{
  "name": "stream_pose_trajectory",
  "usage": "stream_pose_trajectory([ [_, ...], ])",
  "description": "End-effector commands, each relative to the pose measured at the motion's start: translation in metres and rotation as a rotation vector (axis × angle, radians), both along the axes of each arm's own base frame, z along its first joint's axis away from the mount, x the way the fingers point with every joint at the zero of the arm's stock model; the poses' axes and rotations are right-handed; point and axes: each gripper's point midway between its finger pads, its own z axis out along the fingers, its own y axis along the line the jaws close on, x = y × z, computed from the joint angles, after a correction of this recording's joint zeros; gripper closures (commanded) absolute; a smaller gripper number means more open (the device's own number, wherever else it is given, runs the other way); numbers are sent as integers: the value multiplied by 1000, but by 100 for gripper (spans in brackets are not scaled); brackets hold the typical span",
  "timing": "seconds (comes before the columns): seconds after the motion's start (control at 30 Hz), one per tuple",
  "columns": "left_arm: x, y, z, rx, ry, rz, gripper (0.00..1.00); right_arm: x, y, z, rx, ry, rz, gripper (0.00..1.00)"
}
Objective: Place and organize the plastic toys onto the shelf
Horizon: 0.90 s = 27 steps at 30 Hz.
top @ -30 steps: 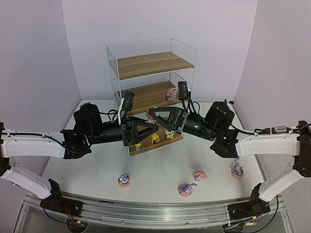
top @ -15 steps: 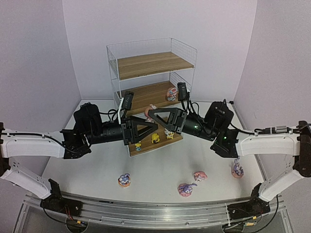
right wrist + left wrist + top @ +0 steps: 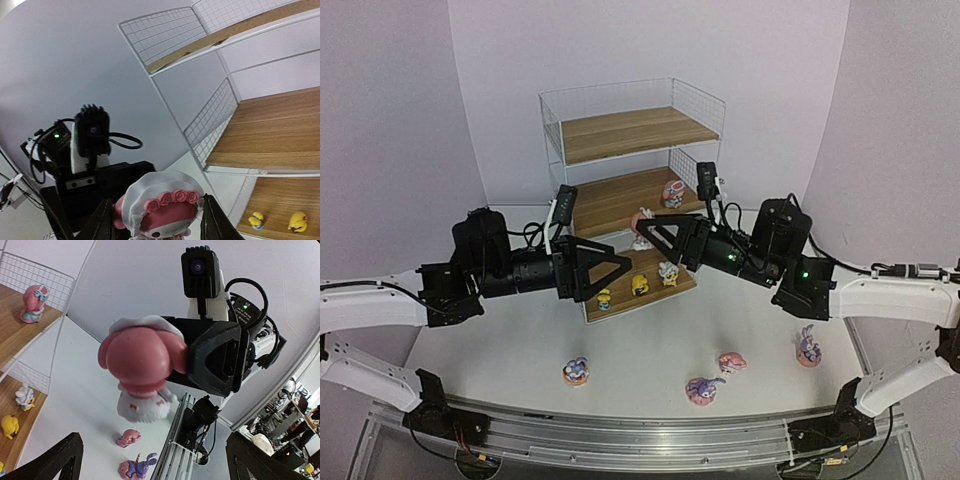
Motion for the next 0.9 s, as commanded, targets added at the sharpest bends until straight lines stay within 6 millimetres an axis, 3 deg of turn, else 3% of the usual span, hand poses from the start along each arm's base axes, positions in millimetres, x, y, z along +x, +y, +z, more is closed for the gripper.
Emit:
stream_pose_trajectory([
  [0.0,14,35,-5,70,16,180,0,27,-11,17,-87,-134,-185,81],
  [0.2,23,93,-10,102,67,404,0,63,-3,3,-203,-217,-337,82],
  [0.37,22,123,-10,80,78,489,0,85,10,3,-232,-273,-412,82],
  [0.63,20,144,-10,78,79,546,0,109,22,-13,-241,-339,-500,82],
  [0.87,20,147,-12,92,70,553,0,112,23,-3,-204,-360,-521,83],
])
